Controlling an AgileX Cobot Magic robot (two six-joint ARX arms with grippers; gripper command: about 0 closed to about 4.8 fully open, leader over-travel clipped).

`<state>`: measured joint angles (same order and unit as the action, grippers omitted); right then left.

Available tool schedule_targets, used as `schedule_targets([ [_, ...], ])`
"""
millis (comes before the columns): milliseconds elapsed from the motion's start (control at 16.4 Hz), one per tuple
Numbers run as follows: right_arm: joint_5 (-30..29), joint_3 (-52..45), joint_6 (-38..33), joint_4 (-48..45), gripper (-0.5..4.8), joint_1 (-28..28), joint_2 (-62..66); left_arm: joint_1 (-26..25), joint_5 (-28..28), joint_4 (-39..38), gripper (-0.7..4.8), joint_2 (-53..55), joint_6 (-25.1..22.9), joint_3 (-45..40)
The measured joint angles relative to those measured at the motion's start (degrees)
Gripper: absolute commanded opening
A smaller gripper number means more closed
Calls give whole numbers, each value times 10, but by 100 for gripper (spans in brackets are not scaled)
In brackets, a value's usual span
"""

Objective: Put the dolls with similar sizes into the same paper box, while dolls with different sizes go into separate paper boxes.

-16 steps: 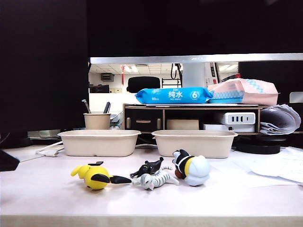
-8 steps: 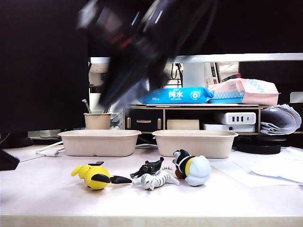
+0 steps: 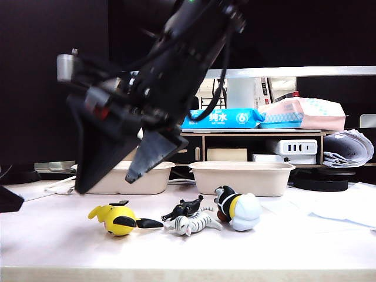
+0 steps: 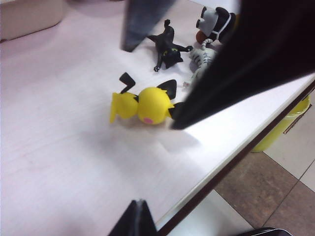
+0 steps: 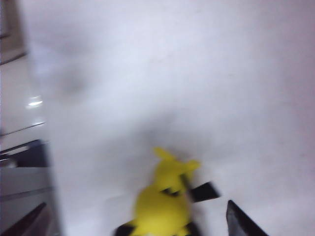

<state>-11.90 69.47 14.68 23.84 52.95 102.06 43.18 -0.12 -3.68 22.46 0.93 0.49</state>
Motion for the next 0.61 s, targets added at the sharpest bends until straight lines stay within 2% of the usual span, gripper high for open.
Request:
schedule_targets([
  [182,17,0,0,-10,449,-1,15,0,0,0,-5,0,0,0],
  [426,17,0,0,-12,448,0,57,0,0,0,-5,-3,0,0],
  [547,17,0,-1,-13,322,0,64,0,0,0,-5,-3,0,0],
  [608,19,0,0,-15,279,0,67,0,0,0,-5,-3,0,0],
])
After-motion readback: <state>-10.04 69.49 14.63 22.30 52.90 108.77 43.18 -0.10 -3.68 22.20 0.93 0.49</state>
